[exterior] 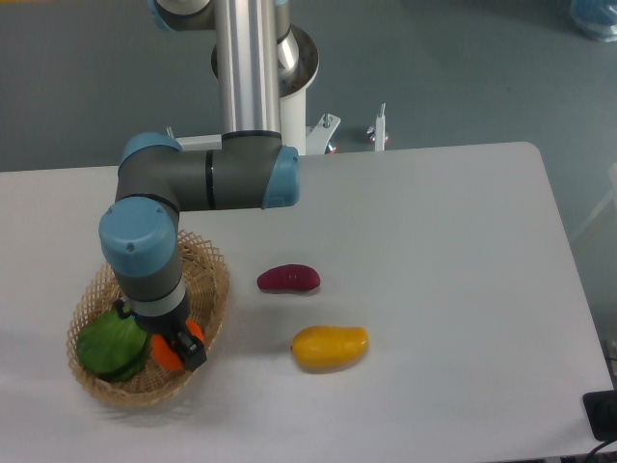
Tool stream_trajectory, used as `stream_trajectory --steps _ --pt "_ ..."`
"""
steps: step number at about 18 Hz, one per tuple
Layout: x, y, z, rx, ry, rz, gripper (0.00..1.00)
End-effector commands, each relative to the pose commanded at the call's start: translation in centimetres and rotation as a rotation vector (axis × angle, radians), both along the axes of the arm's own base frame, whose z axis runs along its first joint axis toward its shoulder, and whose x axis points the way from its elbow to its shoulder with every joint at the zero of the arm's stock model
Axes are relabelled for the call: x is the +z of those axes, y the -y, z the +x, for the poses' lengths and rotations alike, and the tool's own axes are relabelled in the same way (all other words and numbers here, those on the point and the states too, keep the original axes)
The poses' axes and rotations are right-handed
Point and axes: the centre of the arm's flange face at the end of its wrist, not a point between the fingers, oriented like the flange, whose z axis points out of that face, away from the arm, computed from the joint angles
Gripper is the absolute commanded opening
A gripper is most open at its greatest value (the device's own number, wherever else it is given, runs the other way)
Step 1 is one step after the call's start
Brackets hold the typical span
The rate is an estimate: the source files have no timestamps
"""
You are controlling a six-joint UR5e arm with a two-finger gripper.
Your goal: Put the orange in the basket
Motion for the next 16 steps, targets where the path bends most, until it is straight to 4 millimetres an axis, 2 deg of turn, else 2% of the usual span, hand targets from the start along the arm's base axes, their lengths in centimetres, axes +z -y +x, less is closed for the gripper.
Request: stream_trajectory --steps 8,10,16 --pt "1.2 0.2 0.0 0.023 -0.009 0.015 1.00" --pt "1.9 -0.1 -0.8 0.080 -0.013 0.034 1.00" --pt "4.9 2.7 -9.8 0.156 -0.158 0.019 1.00"
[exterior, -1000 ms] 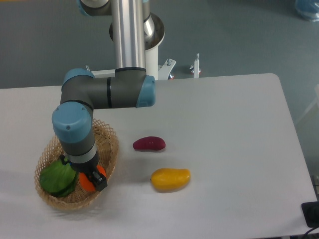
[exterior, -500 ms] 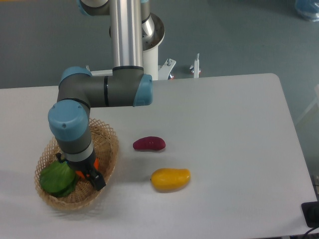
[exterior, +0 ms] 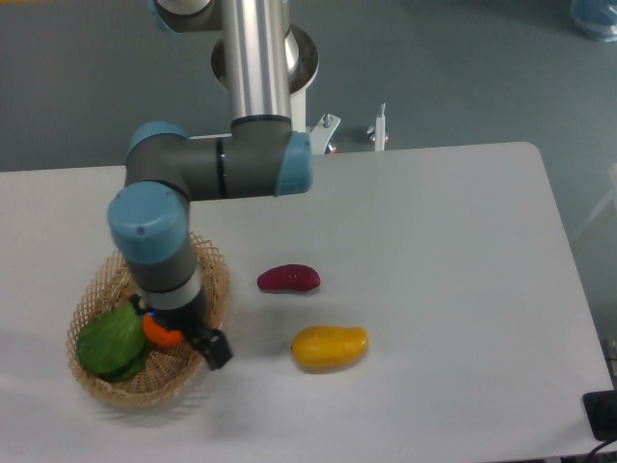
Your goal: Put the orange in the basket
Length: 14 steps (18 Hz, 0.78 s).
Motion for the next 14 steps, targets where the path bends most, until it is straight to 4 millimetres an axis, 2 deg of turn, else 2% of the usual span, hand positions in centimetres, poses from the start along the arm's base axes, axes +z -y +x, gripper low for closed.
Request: stream_trajectory --steps 1,4,5,6,8,13,14 --pt "0.5 1.2 -3.3 0.047 -0.007 0.010 1.00" --pt "0.9 3.7 -8.8 0.059 -0.026 0.007 1.00" --pt "1.0 5.5 -11.4 0.054 -0.029 0.001 1.00" --pt "1.0 6.5 -13.0 0.051 -0.030 -0.004 1.00" --pt "0.7 10.5 -17.4 0.019 -0.028 -0.036 1.00" --pt "0.4 15.8 -22.6 -0.071 -0.003 -0.062 1.00" --pt "0.2 17.7 -24.2 -0.089 0.032 -0.076 1.00"
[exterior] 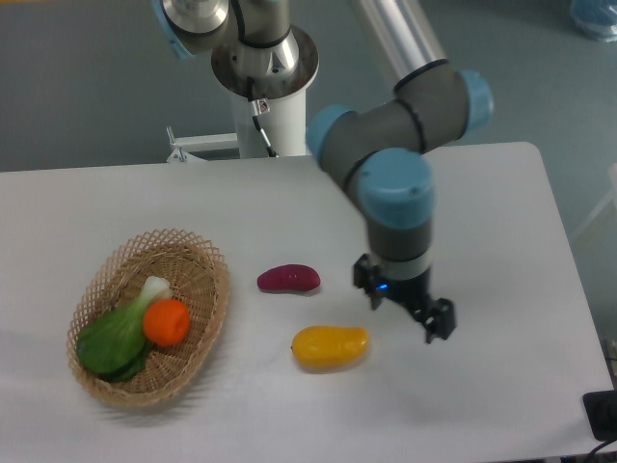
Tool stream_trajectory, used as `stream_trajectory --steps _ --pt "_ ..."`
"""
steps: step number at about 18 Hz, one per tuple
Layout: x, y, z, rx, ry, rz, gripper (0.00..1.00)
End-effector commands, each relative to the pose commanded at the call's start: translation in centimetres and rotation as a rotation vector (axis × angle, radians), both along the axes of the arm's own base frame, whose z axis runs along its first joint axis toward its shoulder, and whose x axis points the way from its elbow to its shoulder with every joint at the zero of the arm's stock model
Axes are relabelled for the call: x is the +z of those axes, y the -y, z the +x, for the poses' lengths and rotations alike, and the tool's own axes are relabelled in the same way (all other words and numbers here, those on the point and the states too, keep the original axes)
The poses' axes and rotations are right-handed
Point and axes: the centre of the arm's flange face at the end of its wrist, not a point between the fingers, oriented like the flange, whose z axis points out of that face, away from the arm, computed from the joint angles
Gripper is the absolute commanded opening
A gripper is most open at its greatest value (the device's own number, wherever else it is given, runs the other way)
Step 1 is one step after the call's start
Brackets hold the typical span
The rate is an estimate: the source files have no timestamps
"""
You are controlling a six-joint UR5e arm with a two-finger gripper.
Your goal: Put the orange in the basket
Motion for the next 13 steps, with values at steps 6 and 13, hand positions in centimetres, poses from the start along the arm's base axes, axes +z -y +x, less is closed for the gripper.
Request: stream_trajectory --steps 6,13 --pt "-0.4 3.3 -3.3 -0.092 0.010 -0.019 1.00" --pt "-0.3 3.2 -3.4 -0.092 0.006 -0.017 1.00"
